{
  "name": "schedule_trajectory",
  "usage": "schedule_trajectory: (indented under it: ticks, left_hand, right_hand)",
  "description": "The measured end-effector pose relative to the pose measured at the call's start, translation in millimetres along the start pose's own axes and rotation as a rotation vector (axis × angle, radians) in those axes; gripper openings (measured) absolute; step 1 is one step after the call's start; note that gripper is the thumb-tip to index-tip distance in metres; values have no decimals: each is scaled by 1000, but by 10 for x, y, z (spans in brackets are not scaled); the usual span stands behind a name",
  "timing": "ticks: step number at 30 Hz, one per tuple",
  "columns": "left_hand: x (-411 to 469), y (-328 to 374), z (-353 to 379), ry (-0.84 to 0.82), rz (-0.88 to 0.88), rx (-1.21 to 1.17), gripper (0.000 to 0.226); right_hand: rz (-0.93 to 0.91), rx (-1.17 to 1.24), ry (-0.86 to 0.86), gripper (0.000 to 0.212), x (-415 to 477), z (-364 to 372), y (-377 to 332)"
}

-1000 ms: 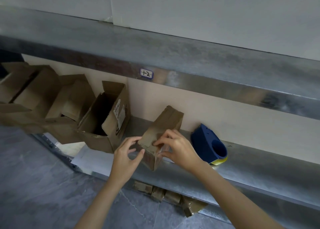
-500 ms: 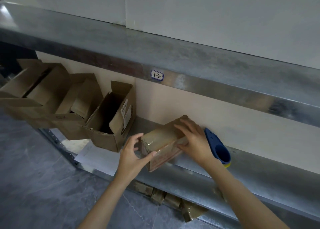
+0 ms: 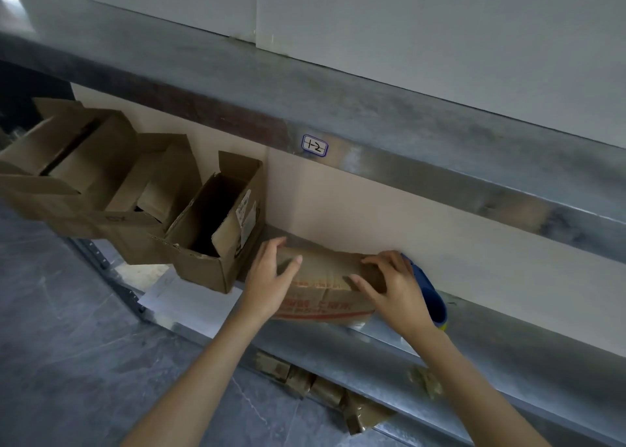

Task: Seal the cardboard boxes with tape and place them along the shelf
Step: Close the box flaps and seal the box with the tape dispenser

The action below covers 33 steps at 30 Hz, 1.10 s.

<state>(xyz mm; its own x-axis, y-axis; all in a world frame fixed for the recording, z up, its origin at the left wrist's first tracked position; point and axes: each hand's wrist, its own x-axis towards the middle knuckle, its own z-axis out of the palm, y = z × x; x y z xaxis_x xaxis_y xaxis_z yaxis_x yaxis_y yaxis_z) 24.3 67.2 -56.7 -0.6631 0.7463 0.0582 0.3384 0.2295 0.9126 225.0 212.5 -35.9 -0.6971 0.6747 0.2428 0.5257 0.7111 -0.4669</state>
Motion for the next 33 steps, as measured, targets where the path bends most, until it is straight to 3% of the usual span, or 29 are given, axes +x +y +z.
schedule_trajectory:
  ticks: [3, 6, 10, 20, 26, 29, 33]
  left_hand:
    - [106, 36, 113, 64, 18, 47, 40]
    - [160, 54, 183, 104, 53, 44, 30]
    - [157, 2, 208, 130, 143, 96, 25]
    - [219, -24, 297, 214, 153, 102, 17]
    - [162, -7, 156, 52, 180, 87, 36]
    - [23, 40, 139, 142, 136, 43, 52]
    - [-173, 18, 204, 204, 143, 268, 55]
  right_hand:
    - [37, -64, 53, 36, 49, -23, 6]
    - [31, -63, 56, 39, 117, -3, 27]
    - [34, 172, -103, 43, 158, 104, 33]
    - [114, 262, -5, 39, 191, 223, 45]
    - [123, 275, -65, 40, 188, 171, 61]
    - [164, 315, -63, 41, 194, 171, 46]
    - [242, 337, -35, 43, 191, 175, -45]
